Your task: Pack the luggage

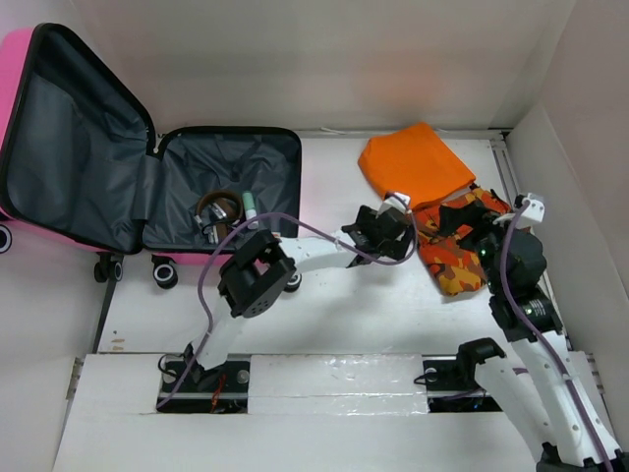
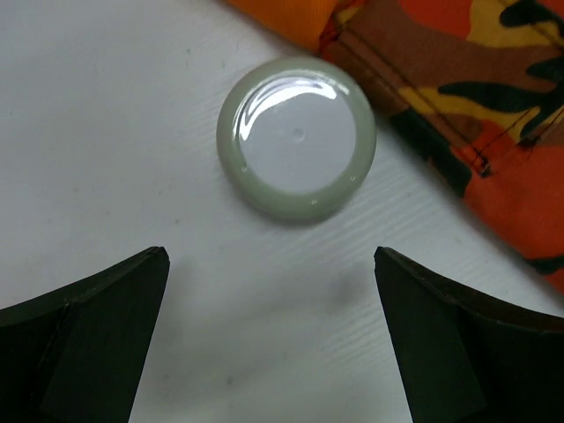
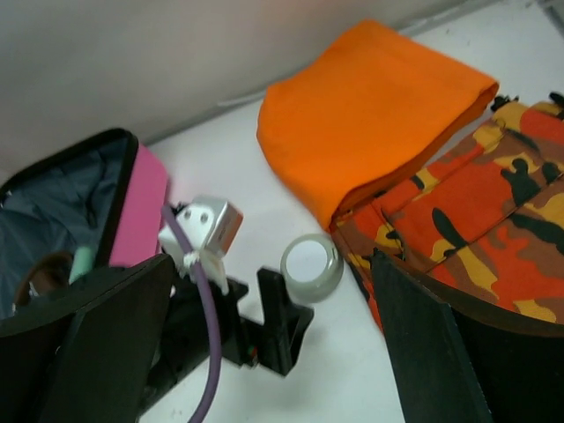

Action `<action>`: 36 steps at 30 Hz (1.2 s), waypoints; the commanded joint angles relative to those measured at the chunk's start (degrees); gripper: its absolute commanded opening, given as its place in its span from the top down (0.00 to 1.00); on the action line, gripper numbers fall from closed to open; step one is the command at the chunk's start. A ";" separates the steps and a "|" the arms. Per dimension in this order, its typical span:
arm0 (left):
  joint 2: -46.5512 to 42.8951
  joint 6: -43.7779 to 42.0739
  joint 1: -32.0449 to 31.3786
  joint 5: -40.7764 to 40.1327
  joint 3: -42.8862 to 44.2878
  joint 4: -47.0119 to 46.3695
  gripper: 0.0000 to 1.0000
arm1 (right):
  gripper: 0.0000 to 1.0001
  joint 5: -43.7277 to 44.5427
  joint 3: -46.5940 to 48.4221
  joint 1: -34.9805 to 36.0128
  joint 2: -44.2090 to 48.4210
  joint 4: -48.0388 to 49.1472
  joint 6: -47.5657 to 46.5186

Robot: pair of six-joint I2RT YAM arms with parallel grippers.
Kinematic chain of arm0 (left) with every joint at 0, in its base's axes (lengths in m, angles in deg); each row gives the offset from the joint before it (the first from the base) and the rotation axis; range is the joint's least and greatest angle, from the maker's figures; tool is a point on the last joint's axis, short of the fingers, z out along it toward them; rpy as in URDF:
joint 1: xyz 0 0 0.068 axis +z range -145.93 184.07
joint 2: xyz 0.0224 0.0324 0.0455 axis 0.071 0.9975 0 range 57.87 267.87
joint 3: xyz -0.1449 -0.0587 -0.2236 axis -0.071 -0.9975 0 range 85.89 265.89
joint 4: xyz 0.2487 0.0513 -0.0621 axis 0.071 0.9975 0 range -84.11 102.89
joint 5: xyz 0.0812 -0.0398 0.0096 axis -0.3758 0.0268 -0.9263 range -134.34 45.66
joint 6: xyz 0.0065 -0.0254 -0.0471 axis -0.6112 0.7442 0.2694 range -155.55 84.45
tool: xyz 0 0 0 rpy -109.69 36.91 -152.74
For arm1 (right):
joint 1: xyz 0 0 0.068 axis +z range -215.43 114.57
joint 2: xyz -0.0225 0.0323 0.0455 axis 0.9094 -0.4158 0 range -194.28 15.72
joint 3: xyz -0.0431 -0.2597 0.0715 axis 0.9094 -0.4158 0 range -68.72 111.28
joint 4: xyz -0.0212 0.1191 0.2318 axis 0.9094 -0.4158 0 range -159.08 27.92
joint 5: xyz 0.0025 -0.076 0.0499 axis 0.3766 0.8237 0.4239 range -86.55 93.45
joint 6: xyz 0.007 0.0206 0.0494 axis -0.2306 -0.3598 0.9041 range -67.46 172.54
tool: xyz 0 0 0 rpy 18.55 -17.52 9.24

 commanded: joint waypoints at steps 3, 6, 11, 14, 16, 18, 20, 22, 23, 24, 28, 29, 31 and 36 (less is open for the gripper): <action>4.38 -4.40 1.04 -1.13 11.38 0.31 0.01 | 0.02 -3.83 -0.02 -0.38 -1.03 0.95 -1.17; 6.84 -5.11 2.45 2.47 12.72 -0.39 0.01 | 0.02 -3.84 -0.02 -0.38 -1.04 0.96 -1.17; 10.97 -7.14 3.68 5.72 17.37 0.39 0.01 | 0.02 -4.63 -0.02 -0.38 -1.56 1.48 -1.69; 13.52 -7.66 3.68 6.52 19.04 0.92 0.01 | 0.02 -4.63 0.50 -0.91 -1.56 1.48 -1.69; 15.19 -7.66 3.68 7.22 20.36 0.92 0.01 | 0.02 -4.63 0.51 -0.91 -2.09 2.01 -1.69; 16.25 -7.66 3.68 7.22 21.85 0.92 0.01 | 0.02 -5.24 0.51 -0.91 -2.09 2.62 -1.69; 17.13 -7.66 3.68 7.22 23.17 1.45 0.04 | 0.02 -5.85 -0.11 -0.91 -2.62 2.63 -1.69; 17.75 -7.66 3.68 6.70 23.18 1.45 0.14 | 0.02 -6.38 -0.11 -0.91 -3.14 3.23 -1.69; 17.75 -7.05 3.68 6.17 23.18 1.97 0.22 | 0.02 -6.39 -0.11 -0.91 -3.15 3.24 -1.69; 16.88 -7.05 3.68 5.56 21.87 1.98 0.30 | 0.02 -6.91 -0.11 -0.91 -3.15 3.24 -1.69; 8.72 -5.55 3.68 3.10 11.86 -2.76 0.45 | 0.02 -7.44 -0.11 -0.91 -3.15 3.77 -1.69; 4.00 -4.86 3.68 0.66 9.66 -3.47 0.48 | 0.02 -7.44 -0.11 -0.38 -3.15 3.77 -1.69; -1.12 -4.07 4.29 -1.38 4.14 -4.17 0.48 | 0.02 -6.91 -0.63 0.24 -3.15 4.29 -1.69; -20.08 2.86 12.87 -5.25 -5.46 -4.79 0.46 | 0.02 -7.52 -1.77 1.46 -3.15 5.87 -1.69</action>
